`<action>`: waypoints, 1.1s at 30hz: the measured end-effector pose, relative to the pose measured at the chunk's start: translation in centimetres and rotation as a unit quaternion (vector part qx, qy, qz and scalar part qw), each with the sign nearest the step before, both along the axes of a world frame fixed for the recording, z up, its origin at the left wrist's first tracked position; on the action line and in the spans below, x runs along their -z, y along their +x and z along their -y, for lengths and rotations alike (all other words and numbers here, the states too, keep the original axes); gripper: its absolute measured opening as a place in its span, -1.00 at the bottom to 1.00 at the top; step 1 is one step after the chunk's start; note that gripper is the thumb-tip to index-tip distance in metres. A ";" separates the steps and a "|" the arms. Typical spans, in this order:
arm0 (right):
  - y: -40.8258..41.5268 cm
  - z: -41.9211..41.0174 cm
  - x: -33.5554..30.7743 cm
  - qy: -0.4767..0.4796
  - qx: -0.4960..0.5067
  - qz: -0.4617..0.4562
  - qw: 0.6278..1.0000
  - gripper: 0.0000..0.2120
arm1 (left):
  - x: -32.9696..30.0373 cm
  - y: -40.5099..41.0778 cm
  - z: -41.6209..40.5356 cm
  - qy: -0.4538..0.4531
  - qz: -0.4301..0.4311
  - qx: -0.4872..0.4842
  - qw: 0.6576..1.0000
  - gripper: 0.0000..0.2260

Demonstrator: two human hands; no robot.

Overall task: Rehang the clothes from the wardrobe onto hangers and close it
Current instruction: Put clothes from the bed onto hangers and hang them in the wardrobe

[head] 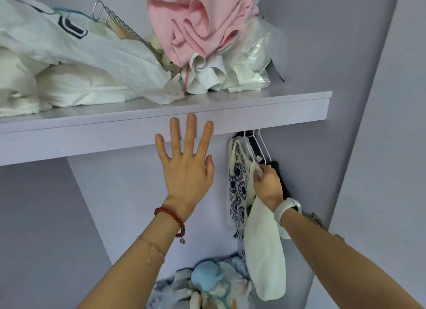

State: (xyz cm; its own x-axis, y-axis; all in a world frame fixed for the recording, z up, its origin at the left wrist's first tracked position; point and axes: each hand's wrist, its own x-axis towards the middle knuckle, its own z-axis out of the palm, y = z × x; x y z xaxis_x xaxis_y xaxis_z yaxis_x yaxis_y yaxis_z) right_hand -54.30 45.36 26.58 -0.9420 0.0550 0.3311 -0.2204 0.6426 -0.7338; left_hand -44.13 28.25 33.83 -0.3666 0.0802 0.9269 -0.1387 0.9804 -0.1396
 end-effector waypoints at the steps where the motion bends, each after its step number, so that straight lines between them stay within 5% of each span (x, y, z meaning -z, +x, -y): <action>1: 0.9 -0.4 0.3 0.031 -0.002 -0.013 0.999 -0.60 | 0.2 0.1 -0.1 0.009 -0.002 0.016 1.000 -0.38; 5: 6.6 -2.9 2.9 0.123 0.025 -0.073 0.989 -0.55 | 4.4 1.4 -1.3 0.079 0.047 0.111 0.990 -0.44; 8: 11.9 -5.7 6.2 0.152 0.059 -0.098 0.982 -0.58 | 10.2 3.0 -3.3 0.144 0.194 0.156 0.958 -0.49; 11: 18.0 -8.9 10.6 0.144 0.104 -0.040 0.983 -0.59 | 15.7 5.1 -6.1 0.165 0.371 0.196 0.893 -0.54; 16: 30.7 -13.8 17.9 0.153 0.216 0.126 0.956 -0.56 | 23.4 11.8 -12.7 0.110 0.462 0.319 0.820 -0.59; 23: 50.5 -18.7 23.4 0.133 0.403 0.275 0.863 -0.59 | 30.8 23.4 -23.1 -0.103 0.609 0.413 0.670 -0.57; 33: 79.1 -21.3 29.6 -0.021 0.651 0.419 0.633 -0.61 | 34.0 45.2 -40.1 -0.317 0.567 0.607 0.459 -0.60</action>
State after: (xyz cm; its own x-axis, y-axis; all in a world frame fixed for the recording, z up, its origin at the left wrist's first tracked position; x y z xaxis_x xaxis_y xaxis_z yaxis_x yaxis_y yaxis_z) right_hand 24.80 66.65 -3.02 0.0659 0.9573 -0.2815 0.9534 -0.1437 -0.2654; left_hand 1.12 68.31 -0.13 0.0862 0.9842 -0.1544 0.9690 -0.0468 0.2426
